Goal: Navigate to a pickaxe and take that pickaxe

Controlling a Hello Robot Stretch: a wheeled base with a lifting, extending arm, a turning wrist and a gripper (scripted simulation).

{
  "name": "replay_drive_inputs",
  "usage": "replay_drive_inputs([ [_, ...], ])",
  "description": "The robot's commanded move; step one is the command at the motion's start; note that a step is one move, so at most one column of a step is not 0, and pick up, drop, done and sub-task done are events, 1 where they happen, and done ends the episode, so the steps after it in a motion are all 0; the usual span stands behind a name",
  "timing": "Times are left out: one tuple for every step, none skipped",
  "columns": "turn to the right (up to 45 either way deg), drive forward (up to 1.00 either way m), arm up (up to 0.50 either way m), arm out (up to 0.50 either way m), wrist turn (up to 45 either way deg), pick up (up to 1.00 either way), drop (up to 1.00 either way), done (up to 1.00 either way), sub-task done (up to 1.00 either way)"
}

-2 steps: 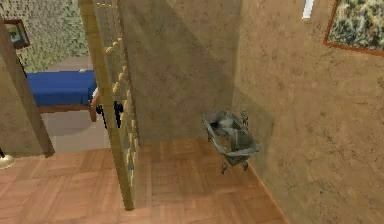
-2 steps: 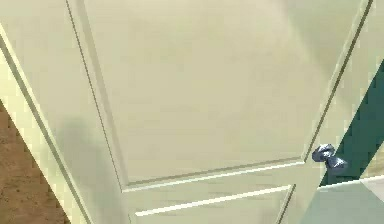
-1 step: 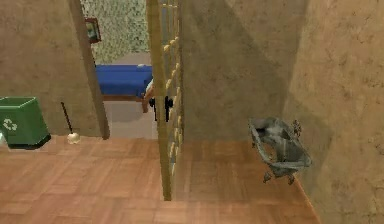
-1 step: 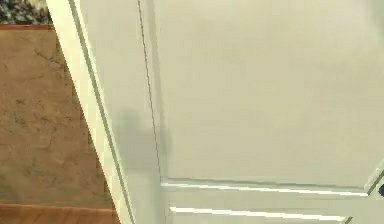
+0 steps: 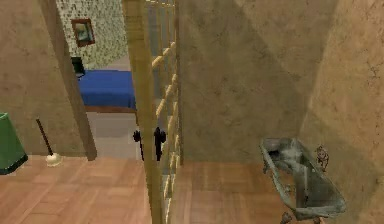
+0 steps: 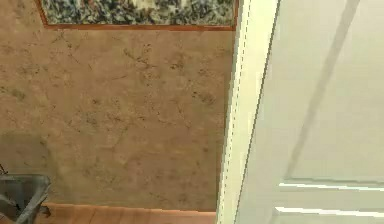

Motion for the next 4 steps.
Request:
replay_drive_inputs([
  [-39.0, 0.0, 0.0, 0.0, 0.0, 0.0, 0.0, 0.0, 0.0],
  [0.0, 0.25, 0.0, 0.0, 0.0, 0.0, 0.0, 0.0, 0.0],
  [-9.0, 0.0, 0.0, 0.0, 0.0, 0.0, 0.0, 0.0, 0.0],
  [0.0, 0.4, 0.0, 0.0, 0.0, 0.0, 0.0, 0.0, 0.0],
])
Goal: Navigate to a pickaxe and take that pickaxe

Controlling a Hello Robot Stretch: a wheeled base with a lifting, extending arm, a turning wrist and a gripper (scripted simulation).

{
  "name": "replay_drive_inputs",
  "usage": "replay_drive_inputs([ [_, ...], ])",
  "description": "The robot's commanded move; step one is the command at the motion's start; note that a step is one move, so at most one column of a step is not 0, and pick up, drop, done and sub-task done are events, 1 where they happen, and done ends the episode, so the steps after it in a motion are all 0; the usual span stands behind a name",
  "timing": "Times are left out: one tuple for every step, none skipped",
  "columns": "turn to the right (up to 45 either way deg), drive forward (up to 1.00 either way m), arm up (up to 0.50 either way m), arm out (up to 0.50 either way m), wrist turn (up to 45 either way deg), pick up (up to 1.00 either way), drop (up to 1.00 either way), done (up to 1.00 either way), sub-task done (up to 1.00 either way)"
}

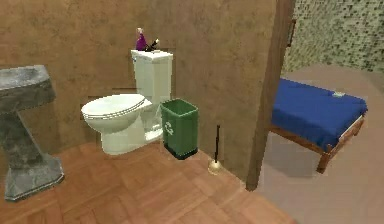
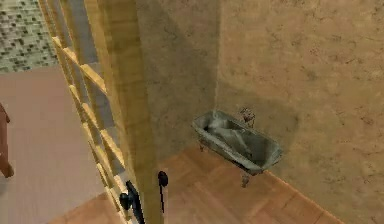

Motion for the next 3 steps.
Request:
replay_drive_inputs([
  [0.0, 0.3, 0.0, 0.0, 0.0, 0.0, 0.0, 0.0, 0.0],
  [45.0, 0.0, 0.0, 0.0, 0.0, 0.0, 0.0, 0.0, 0.0],
  [6.0, 0.0, 0.0, 0.0, 0.0, 0.0, 0.0, 0.0, 0.0],
])
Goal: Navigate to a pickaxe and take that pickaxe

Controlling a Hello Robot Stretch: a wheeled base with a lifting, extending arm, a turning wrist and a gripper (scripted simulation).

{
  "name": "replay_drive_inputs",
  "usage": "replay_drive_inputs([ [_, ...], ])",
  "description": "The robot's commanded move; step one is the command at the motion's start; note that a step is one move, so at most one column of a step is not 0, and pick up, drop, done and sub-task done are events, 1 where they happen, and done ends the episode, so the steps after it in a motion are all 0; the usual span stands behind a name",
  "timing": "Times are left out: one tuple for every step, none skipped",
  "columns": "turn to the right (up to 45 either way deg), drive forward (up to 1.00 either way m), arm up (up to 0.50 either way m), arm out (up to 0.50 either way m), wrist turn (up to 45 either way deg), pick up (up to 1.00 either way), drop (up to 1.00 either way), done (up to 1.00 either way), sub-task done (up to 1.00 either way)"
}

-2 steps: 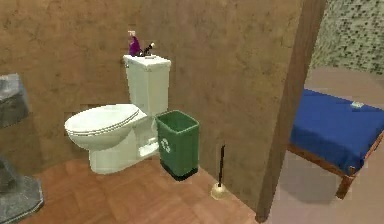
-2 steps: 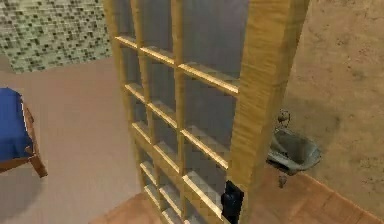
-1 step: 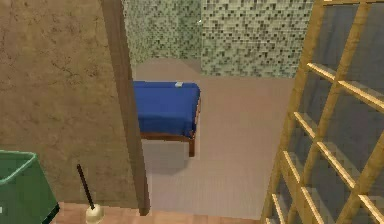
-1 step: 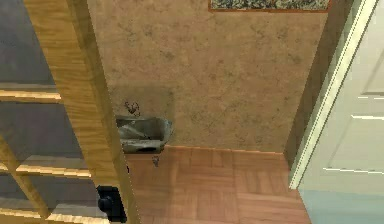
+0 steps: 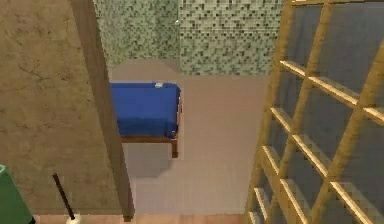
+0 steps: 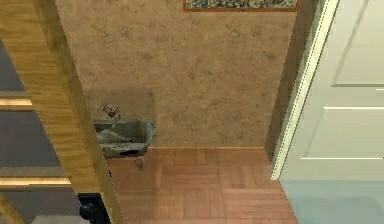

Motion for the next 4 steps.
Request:
replay_drive_inputs([
  [0.0, 0.4, 0.0, 0.0, 0.0, 0.0, 0.0, 0.0, 0.0],
  [9.0, 0.0, 0.0, 0.0, 0.0, 0.0, 0.0, 0.0, 0.0],
  [0.0, 1.0, 0.0, 0.0, 0.0, 0.0, 0.0, 0.0, 0.0],
  [45.0, 0.0, 0.0, 0.0, 0.0, 0.0, 0.0, 0.0, 0.0],
])
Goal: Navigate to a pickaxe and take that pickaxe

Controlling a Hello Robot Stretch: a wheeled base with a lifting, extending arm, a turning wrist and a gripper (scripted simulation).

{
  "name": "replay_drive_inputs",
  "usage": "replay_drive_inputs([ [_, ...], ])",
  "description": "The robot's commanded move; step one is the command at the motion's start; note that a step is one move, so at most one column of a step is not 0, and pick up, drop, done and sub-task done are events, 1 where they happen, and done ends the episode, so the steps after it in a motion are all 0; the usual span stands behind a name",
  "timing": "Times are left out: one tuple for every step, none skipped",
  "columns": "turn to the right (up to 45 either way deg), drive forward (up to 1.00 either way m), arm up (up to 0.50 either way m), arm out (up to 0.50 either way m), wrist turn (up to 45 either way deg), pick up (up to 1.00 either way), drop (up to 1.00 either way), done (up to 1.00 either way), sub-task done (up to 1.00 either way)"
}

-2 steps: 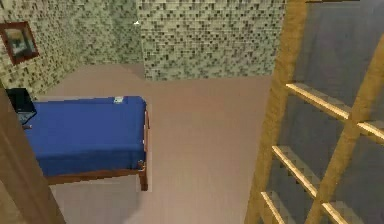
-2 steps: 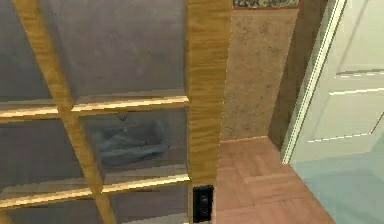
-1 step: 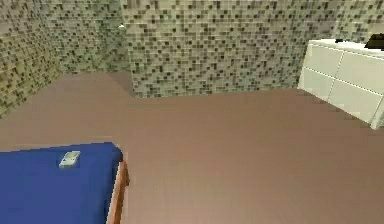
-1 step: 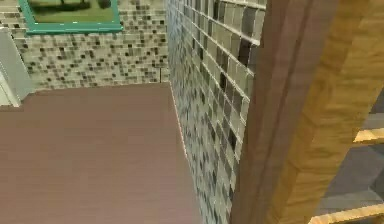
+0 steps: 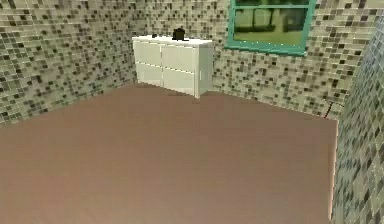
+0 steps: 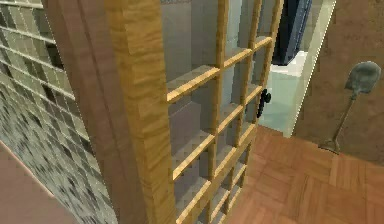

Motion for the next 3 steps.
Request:
replay_drive_inputs([
  [33.0, 0.0, 0.0, 0.0, 0.0, 0.0, 0.0, 0.0, 0.0],
  [0.0, 1.0, 0.0, 0.0, 0.0, 0.0, 0.0, 0.0, 0.0],
  [0.0, 1.0, 0.0, 0.0, 0.0, 0.0, 0.0, 0.0, 0.0],
])
